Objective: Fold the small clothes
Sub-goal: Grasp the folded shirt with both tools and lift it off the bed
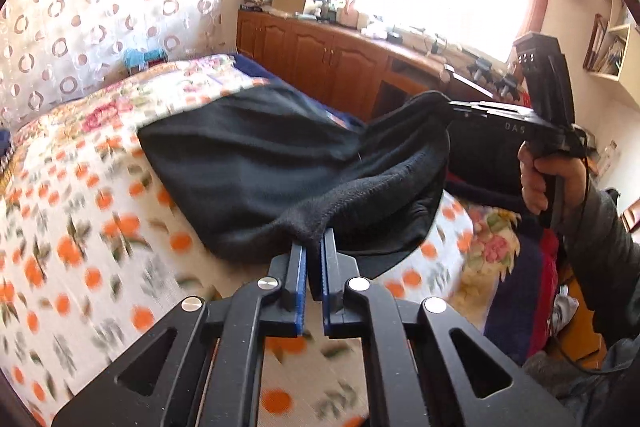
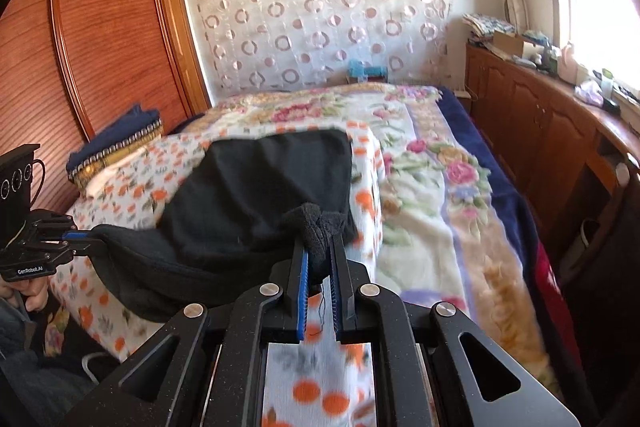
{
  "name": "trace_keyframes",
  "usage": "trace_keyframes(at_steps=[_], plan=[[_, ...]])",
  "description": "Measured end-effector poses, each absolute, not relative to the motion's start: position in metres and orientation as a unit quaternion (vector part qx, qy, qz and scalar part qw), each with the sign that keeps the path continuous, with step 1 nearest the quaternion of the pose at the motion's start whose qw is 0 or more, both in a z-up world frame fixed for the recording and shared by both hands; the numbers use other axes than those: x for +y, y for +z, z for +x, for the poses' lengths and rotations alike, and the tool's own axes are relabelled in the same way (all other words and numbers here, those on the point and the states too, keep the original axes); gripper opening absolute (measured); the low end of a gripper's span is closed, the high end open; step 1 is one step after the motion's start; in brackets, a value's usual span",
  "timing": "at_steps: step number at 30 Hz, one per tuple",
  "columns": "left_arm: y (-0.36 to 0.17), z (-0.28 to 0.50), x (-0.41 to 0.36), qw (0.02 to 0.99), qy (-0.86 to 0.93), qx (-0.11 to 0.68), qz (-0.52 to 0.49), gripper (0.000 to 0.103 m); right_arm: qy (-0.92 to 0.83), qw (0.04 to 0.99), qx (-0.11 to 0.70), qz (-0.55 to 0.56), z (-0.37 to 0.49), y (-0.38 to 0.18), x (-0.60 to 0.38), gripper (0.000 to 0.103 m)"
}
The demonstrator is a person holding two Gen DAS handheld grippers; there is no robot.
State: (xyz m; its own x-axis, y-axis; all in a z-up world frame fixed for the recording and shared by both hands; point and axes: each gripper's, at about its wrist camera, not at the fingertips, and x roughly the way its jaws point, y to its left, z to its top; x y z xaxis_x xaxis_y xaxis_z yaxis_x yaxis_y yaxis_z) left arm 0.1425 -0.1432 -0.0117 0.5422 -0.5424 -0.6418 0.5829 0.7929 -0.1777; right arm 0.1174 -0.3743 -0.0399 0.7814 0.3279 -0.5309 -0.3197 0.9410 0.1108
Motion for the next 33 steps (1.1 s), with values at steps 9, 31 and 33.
trace_keyframes(at_steps=[9,31,33], plan=[[0.008,0.262,-0.113,0.895,-0.275,0.35,0.003,0.007,0.183,0.948,0.262,-0.004,0.228,-0.018,-0.354,0.009],[-0.015,0.347,-0.066,0.906,-0.209,0.365,-0.052,0.074,0.157,0.927,0.339,-0.03,0.405,-0.065,-0.303,0.013],[-0.024,0.343,-0.072,0.899,-0.215,0.379,-0.046,0.074,0.14,0.935,0.325,-0.029,0.392,-0.058,-0.306,0.039]])
